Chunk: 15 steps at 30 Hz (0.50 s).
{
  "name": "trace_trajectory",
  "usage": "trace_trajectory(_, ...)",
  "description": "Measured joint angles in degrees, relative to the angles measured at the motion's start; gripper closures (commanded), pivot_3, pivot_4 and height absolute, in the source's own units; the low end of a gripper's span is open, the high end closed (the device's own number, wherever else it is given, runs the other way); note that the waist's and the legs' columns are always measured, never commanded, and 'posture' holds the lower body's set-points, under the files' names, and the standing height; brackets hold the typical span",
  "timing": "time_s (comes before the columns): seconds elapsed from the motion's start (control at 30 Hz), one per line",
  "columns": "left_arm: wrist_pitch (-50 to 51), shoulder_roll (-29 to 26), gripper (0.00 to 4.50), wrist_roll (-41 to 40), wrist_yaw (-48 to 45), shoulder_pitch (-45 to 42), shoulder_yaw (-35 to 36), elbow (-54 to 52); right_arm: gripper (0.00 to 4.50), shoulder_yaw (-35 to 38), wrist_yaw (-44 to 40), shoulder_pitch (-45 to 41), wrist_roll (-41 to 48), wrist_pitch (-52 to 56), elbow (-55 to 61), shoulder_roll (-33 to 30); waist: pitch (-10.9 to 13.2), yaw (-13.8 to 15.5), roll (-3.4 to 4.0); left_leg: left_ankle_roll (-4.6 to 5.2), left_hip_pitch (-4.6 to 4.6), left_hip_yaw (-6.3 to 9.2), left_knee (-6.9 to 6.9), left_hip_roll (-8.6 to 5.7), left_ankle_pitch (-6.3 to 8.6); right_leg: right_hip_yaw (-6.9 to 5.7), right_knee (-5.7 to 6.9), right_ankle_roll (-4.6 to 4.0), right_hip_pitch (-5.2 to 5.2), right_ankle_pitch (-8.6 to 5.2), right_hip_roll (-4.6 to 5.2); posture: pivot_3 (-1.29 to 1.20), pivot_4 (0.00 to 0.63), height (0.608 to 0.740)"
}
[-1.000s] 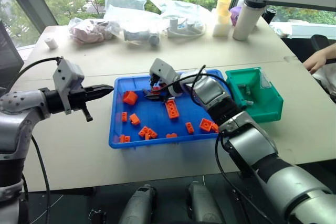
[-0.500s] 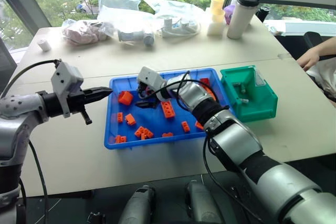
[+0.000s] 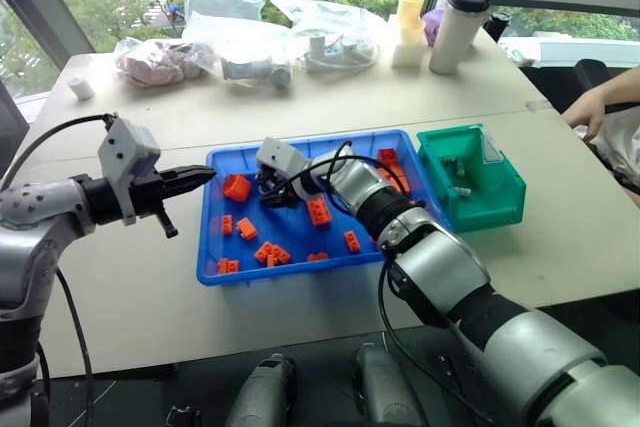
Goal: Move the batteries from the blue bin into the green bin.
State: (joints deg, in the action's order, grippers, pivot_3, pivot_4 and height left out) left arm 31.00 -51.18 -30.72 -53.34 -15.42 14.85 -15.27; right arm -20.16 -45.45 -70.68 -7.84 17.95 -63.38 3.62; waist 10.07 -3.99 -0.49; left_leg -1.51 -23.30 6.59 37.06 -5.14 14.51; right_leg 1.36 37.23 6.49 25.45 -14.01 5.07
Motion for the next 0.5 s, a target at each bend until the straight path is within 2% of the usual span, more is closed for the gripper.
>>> trace_trajectory(0.07,-0.02,0.18,4.50,0.00,0.17,0.00,-0.01,-0.03,4.33,0.04,-0.23,0.00,-0.26,0.06,0.05,0.39,0.00,0.00,0.00,0.00,0.00,0.00,0.00,0.00,0.00,0.00,0.00,0.00,0.00,0.00,-0.01,0.00,0.150,0.740)
trace_trajectory(0.1,-0.04,0.27,4.50,0.01,0.37,-0.01,-0.01,-0.03,4.43,0.04,-0.42,0.00,-0.43,0.32,0.28,0.49,0.00,0.00,0.00,0.00,0.00,0.01,0.00,0.00,0.00,0.00,0.00,0.00,0.00,0.00,0.00,0.00,0.150,0.740)
trace_trajectory(0.23,-0.07,0.77,4.50,0.01,0.60,-0.04,-0.11,-0.03,4.49,-0.02,-1.02,0.45,-0.99,2.05,2.79,-0.11,0.00,0.07,0.00,0.00,-0.01,0.01,0.01,0.00,0.00,0.00,0.00,0.00,0.00,0.00,0.00,0.00,0.150,0.740)
trace_trajectory(0.37,-0.17,1.19,4.50,0.03,0.66,-0.21,-0.21,0.04,4.49,0.58,-2.68,3.70,-0.69,7.81,12.73,-4.59,0.00,0.25,0.00,0.00,-0.03,0.01,0.03,-0.02,0.00,-0.01,-0.01,0.00,0.00,0.00,0.02,0.00,0.150,0.740)
trace_trajectory(0.5,-0.47,1.99,4.50,0.14,0.52,-1.17,-1.21,0.60,4.49,1.75,-5.91,12.58,0.25,19.45,38.00,-15.32,0.00,0.85,0.01,0.02,-0.08,0.01,0.05,-0.03,0.01,-0.03,-0.03,0.00,0.02,0.00,0.05,0.00,0.150,0.740)
